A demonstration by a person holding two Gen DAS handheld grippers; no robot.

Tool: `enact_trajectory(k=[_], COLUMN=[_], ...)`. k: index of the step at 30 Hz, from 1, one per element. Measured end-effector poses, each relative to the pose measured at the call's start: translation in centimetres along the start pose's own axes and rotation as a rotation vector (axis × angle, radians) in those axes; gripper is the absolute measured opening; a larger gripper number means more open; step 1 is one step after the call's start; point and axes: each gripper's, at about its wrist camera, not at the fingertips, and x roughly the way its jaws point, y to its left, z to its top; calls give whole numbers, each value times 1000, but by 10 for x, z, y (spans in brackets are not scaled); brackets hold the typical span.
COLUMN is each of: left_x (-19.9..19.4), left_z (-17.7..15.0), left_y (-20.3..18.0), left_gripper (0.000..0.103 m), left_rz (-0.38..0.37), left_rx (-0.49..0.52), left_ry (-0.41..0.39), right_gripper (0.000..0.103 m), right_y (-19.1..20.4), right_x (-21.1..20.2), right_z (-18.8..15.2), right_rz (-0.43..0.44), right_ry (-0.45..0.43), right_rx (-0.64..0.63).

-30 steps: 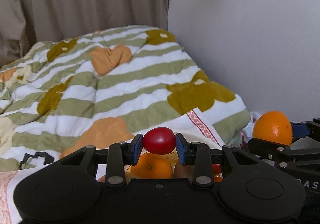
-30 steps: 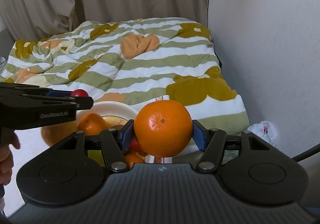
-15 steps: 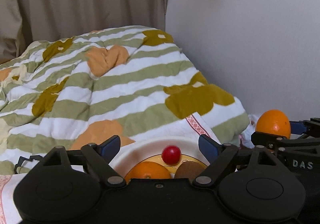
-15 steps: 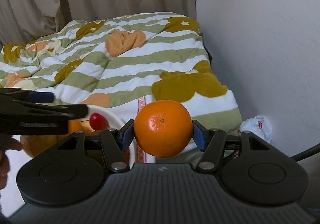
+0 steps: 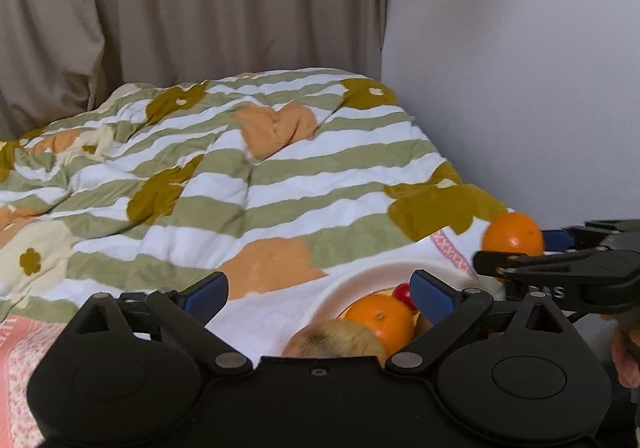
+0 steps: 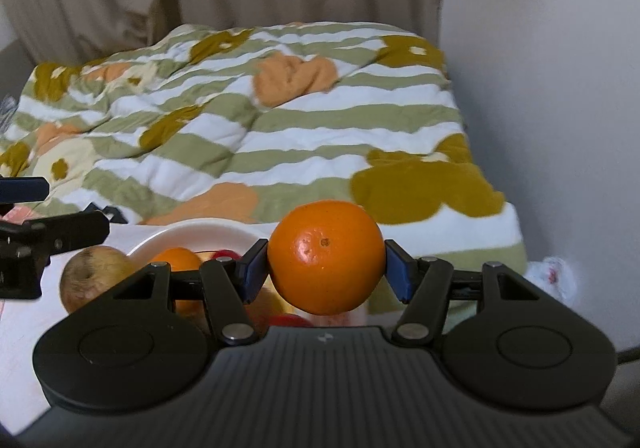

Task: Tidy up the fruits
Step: 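Carry the tomato into the bowl and open the left tool while the right carries the orange, then lower the large orange into the bowl and open the right tool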

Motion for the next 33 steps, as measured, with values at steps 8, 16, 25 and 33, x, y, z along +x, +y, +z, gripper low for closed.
enact_trajectory(k=[8, 16, 25, 33], left_x=[-6, -9, -23, -73], left_z=[-17, -26, -38, -51], left_y=[22, 30, 28, 24], left_gripper=[99, 99, 99, 99], left_rz=[34, 45, 50, 81], left_rx=[-45, -59, -62, -79], left_ry=[28, 34, 22, -60], right_gripper=[76, 84, 103, 103], right_y=[32, 34, 36, 41], right_x=[32, 47, 29, -27], right_z=[1, -4, -6, -10], right_rz=[42, 56, 32, 34], right_ry=[22, 29, -23, -87], right_rx=[-90, -92, -95, -80])
